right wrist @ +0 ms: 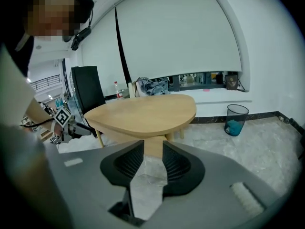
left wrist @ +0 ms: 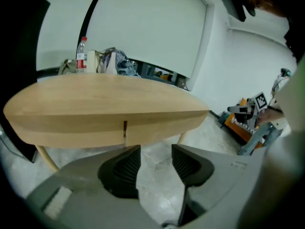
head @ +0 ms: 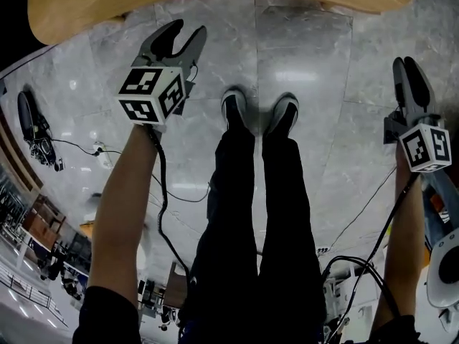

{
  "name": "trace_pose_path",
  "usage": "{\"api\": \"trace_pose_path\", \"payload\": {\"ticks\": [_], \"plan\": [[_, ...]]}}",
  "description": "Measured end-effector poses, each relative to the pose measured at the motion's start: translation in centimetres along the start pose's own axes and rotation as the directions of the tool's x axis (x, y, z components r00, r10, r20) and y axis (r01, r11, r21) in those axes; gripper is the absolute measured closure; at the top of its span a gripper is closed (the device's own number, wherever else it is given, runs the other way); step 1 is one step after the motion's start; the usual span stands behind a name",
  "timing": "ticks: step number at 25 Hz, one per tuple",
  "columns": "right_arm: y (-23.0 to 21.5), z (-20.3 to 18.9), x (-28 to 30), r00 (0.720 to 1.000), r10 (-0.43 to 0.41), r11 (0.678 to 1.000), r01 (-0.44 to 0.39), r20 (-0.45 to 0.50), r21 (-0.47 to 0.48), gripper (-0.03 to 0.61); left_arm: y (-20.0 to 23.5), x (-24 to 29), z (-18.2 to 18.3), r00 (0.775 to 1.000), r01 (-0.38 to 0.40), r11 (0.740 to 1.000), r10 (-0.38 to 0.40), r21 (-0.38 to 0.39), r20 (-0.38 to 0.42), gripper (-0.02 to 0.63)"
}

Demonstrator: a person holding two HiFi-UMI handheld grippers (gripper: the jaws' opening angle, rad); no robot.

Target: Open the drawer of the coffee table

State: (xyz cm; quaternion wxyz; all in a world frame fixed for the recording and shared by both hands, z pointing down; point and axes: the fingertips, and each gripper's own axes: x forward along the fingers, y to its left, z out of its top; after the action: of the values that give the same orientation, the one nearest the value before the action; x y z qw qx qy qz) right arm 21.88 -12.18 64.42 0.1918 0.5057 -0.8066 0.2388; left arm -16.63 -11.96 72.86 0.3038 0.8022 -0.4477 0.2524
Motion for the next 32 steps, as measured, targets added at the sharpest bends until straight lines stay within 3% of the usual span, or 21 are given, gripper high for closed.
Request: {"api": "trace_pose_path", "payload": {"ticks": [2,4,8,13,16,19,22,26,32], "plan": [[0.2,-0.1,0.8,1.0,0.018,1.0,-0.018,0.0,0.009,0.428,-0.6,1.7,-0.3,0.995,0.104,0.992,-0.103,-0.076,0.005,0.4],[0.3,-0.3,1.5,0.999,0.038,0.999,-0.039,0.012,0.017,0.416,-0.7,3.0,-0.2,0.983,0.183,0.967,-0.177,-0.178,0.05,0.399],[0.3,-1.4,3.7,0.996,0.08,0.997,-0.08,0.03,0.007,0.405,0.7,5.2,-1.2,0.966,0.252,0.914,-0.219,-0.318,0.136,0.375],[0.4,-3.4,7.2,0.991,0.125,0.992,-0.124,0.045,-0.02,0.387,1.5,7.8,-2.9,0.934,0.353,0.87,-0.304,-0.345,0.19,0.307],[0.4,-4.0,8.8,0.988,0.133,0.991,-0.13,0.079,-0.039,0.373,1.9,9.4,-3.1,0.91,0.403,0.846,-0.331,-0.349,0.248,0.304],[-0.3,-4.0,9.5,0.986,0.118,0.99,-0.108,0.121,-0.087,0.341,2.2,11.2,-3.3,0.903,0.41,0.845,-0.323,-0.344,0.282,0.301],[-0.9,-4.6,9.2,0.982,0.122,0.987,-0.104,0.148,-0.122,0.301,1.5,12.5,-3.1,0.894,0.422,0.845,-0.327,-0.327,0.307,0.254],[-0.4,-5.3,9.0,0.977,0.132,0.987,-0.113,0.168,-0.118,0.281,0.7,11.7,-1.9,0.853,0.484,0.809,-0.351,-0.334,0.386,0.235],[-0.6,-4.6,10.8,0.972,0.126,0.991,-0.113,0.198,-0.075,0.275,0.4,12.2,-0.8,0.825,0.528,0.769,-0.364,-0.36,0.432,0.235]]}}
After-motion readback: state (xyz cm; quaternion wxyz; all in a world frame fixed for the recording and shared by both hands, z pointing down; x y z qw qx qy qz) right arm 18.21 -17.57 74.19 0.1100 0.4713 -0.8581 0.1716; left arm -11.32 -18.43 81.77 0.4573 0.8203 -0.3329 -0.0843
